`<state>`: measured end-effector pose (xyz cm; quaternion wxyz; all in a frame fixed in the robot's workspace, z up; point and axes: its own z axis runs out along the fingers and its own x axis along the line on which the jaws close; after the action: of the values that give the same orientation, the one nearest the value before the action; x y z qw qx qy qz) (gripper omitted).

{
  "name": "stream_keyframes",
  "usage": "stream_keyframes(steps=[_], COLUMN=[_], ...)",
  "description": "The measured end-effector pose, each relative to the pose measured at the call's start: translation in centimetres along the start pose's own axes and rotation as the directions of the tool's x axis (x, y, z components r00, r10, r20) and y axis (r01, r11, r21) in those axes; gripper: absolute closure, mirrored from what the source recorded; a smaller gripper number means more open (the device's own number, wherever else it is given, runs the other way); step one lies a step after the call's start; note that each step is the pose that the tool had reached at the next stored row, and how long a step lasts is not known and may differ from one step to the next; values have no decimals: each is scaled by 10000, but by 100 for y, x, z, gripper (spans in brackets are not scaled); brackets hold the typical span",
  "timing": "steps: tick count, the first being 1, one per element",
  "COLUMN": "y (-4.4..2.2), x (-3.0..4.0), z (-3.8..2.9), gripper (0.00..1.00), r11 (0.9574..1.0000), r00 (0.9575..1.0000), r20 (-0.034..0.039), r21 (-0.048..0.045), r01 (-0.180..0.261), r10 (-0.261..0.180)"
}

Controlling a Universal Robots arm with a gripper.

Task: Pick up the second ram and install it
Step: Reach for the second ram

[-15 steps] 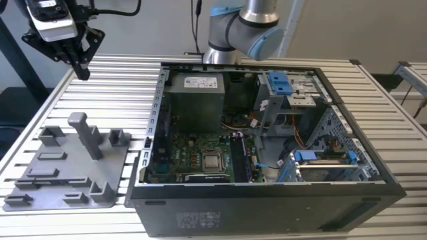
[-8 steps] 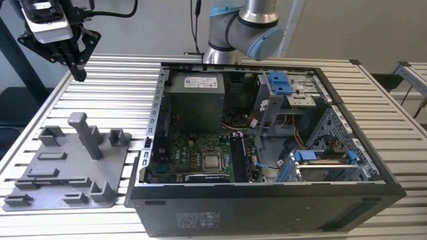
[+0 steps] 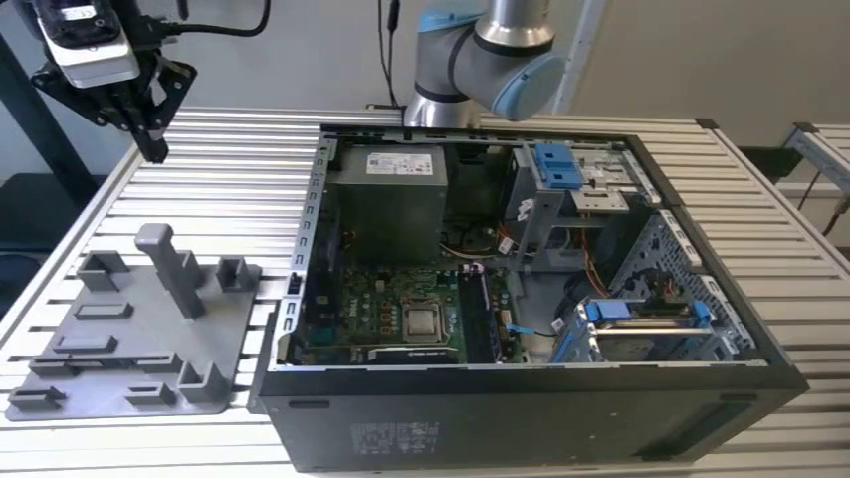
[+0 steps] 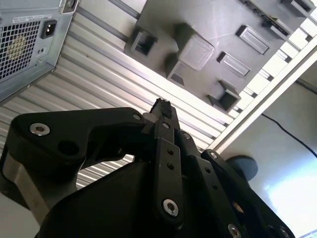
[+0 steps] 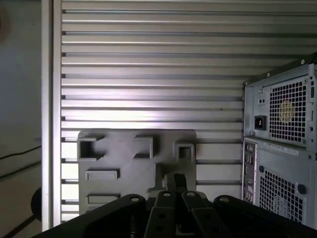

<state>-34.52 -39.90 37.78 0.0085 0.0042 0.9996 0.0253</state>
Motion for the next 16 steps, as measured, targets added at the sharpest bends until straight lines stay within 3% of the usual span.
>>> stream_keyframes(steps=[16], y=[-2], x=[184], z=[17], gripper=[89], r11=[10000], r00=[10000], r20=[-8], r21=[-1], r01=[84], r10=[-84])
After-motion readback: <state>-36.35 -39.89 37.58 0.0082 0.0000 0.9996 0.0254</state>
